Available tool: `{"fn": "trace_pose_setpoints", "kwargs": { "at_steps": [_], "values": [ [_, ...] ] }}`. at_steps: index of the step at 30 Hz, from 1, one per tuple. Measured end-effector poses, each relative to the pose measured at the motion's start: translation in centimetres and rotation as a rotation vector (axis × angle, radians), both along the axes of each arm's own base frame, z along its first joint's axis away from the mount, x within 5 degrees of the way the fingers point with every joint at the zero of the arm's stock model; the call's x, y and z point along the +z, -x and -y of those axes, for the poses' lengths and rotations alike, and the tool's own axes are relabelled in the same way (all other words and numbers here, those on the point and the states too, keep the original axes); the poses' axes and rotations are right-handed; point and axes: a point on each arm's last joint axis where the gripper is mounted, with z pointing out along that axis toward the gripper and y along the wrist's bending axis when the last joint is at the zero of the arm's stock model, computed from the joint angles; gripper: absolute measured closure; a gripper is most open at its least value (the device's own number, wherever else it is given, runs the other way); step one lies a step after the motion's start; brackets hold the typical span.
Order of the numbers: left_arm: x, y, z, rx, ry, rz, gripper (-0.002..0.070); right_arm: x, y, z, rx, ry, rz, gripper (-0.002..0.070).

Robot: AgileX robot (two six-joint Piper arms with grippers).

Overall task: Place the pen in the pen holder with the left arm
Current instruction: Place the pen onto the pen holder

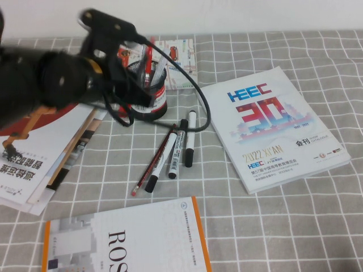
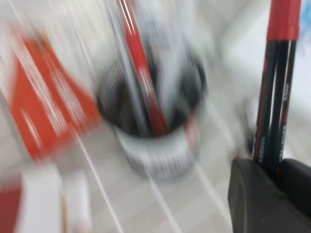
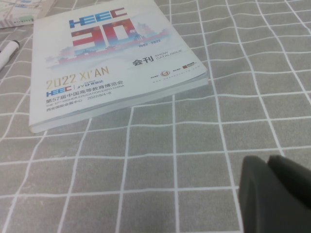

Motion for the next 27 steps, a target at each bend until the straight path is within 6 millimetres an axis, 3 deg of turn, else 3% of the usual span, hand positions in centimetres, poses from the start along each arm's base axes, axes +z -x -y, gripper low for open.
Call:
{"fn": "trace_pose_setpoints", "kwargs": {
  "at_steps": [4,11,15,23,27],
  "values": [
    [0.5,-0.2,-0.1,0.024,0.110,0.235,0.0613,0.0,0.0,0.0,0.000,0.000,0.000,0.0691],
    [1.0,-2.0,0.5,0.072,0.276,0.470,0.0613,0.0,0.0,0.0,0.000,0.000,0.000,0.0691],
    [-0.3,-3.2,0.6,0.086,0.335,0.502,0.0613,0.0,0.0,0.0,0.000,0.000,0.000,0.0691],
    [-2.6,-5.9,-2.1,0.125,0.502,0.496,0.0613,0.0,0.0,0.0,0.000,0.000,0.000,0.0692],
    [-3.9,-6.5,-2.2,0.083,0.542,0.482,0.0613,0.0,0.0,0.0,0.000,0.000,0.000,0.0692]
  ]
}}
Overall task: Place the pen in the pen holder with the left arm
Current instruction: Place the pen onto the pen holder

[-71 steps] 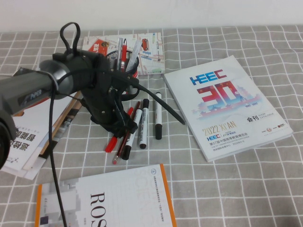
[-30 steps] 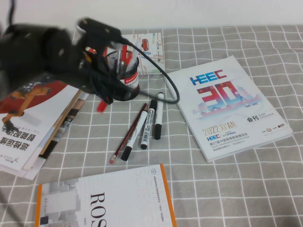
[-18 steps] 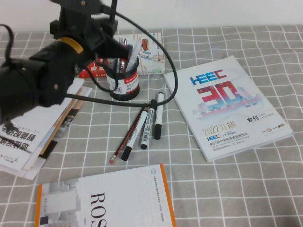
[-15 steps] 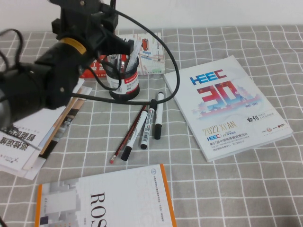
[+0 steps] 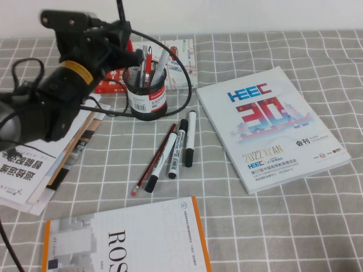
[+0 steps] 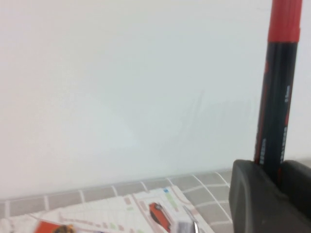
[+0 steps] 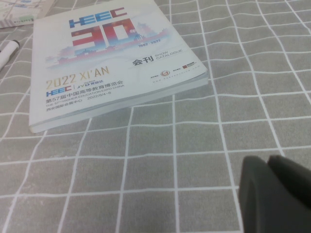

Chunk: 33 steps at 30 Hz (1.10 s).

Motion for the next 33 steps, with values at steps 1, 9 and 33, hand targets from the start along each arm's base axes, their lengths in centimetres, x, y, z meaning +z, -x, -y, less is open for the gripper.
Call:
{"fn": "trace_pose_setpoints", "kwargs": {
  "at_steps": [1,9,33],
  "values": [
    [-0.4,-0.1,0.1,-0.009,0.001,-0.003,0.0613,0.0,0.0,0.0,0.000,0.000,0.000,0.0691],
    [-3.1,-1.2,0.7,-0.035,-0.006,-0.038,0.0613,0.0,0.0,0.0,0.000,0.000,0.000,0.0691],
    [-5.7,-2.5,1.5,-0.093,-0.156,-0.132,0.0606,0.0,0.0,0.0,0.000,0.000,0.000,0.0691]
  ]
}}
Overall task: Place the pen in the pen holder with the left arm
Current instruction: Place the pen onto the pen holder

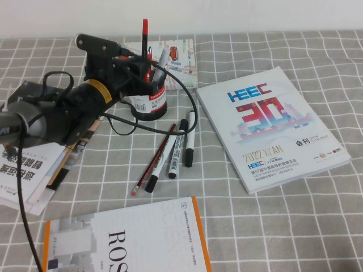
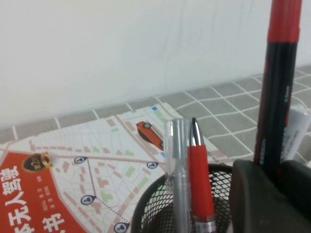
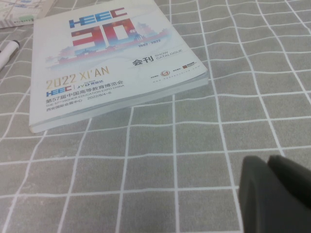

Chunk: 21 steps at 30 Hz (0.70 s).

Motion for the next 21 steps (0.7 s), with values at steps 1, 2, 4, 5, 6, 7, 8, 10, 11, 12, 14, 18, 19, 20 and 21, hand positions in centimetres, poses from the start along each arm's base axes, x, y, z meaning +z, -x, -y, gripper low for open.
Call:
{"fn": "trace_pose_setpoints", "kwargs": {
  "at_steps": [1,2,4,5,6,7,8,10,11,12,14,18,19,20,21],
  "values": [
    [0.0,0.0,0.0,-0.003,-0.003,0.001,0.0594,0.0,0.0,0.0,0.000,0.000,0.000,0.0691],
    [0.0,0.0,0.0,-0.005,-0.005,0.001,0.0575,0.0,0.0,0.0,0.000,0.000,0.000,0.0691],
    [0.0,0.0,0.0,-0.005,-0.005,0.001,0.0520,0.0,0.0,0.0,0.000,0.000,0.000,0.0691],
    [0.0,0.0,0.0,-0.005,-0.004,0.003,0.0492,0.0,0.0,0.0,0.000,0.000,0.000,0.0691],
    [0.0,0.0,0.0,-0.004,-0.005,0.001,0.0459,0.0,0.0,0.0,0.000,0.000,0.000,0.0691],
    [0.0,0.0,0.0,-0.003,-0.008,-0.004,0.0431,0.0,0.0,0.0,0.000,0.000,0.000,0.0691],
    [0.0,0.0,0.0,0.001,-0.011,-0.010,0.0411,0.0,0.0,0.0,0.000,0.000,0.000,0.0691],
    [0.4,0.1,-0.1,0.010,-0.021,-0.018,0.0393,0.0,0.0,0.0,0.000,0.000,0.000,0.0691],
    [0.8,0.2,-0.3,0.022,-0.034,-0.027,0.0384,0.0,0.0,0.0,0.000,0.000,0.000,0.0691],
    [1.3,0.3,-0.4,0.029,-0.040,-0.026,0.0382,0.0,0.0,0.0,0.000,0.000,0.000,0.0691],
    [2.6,0.7,-0.7,0.047,-0.046,-0.027,0.0377,0.0,0.0,0.0,0.000,0.000,0.000,0.0691],
    [6.2,1.9,-1.2,0.060,-0.056,-0.005,0.0400,0.0,0.0,0.0,0.000,0.000,0.000,0.0691],
    [7.2,2.4,-1.4,0.061,-0.051,0.000,0.0437,0.0,0.0,0.0,0.000,0.000,0.000,0.0691],
    [8.3,3.0,-1.5,0.061,-0.039,0.005,0.0482,0.0,0.0,0.0,0.000,0.000,0.000,0.0691],
    [9.3,3.6,-1.7,0.060,-0.029,0.017,0.0527,0.0,0.0,0.0,0.000,0.000,0.000,0.0691]
  ]
}}
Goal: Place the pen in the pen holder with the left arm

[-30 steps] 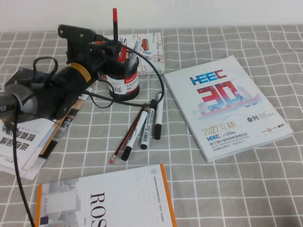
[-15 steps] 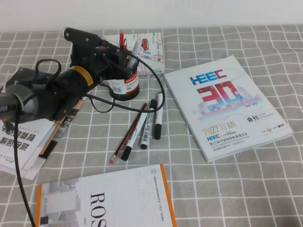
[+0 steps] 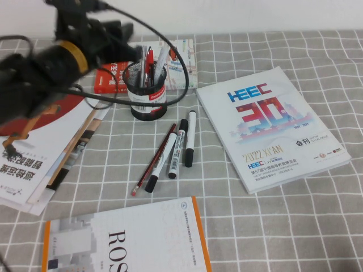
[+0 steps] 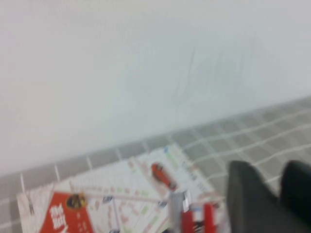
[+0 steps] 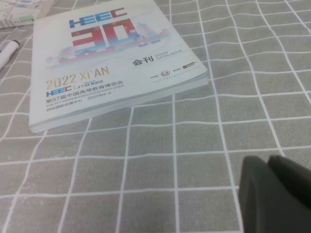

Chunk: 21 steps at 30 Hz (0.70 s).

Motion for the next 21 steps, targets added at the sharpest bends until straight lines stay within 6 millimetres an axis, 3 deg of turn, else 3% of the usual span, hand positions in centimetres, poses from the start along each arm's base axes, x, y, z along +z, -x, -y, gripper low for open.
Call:
{"fn": "trace_pose_setpoints", "kwargs": {
  "at_steps": [2,4,10,21],
  "values": [
    [1.8,1.6,-0.4,-0.011,0.010,0.019,0.0613,0.0,0.0,0.0,0.000,0.000,0.000,0.0691],
    [2.8,3.4,-0.8,-0.022,0.022,0.027,0.0646,0.0,0.0,0.0,0.000,0.000,0.000,0.0691],
    [4.9,9.9,-2.7,-0.022,0.046,0.058,0.0672,0.0,0.0,0.0,0.000,0.000,0.000,0.0692],
    [2.7,21.9,-7.3,0.082,0.088,0.048,0.0675,0.0,0.0,0.0,0.000,0.000,0.000,0.0691]
  ]
}}
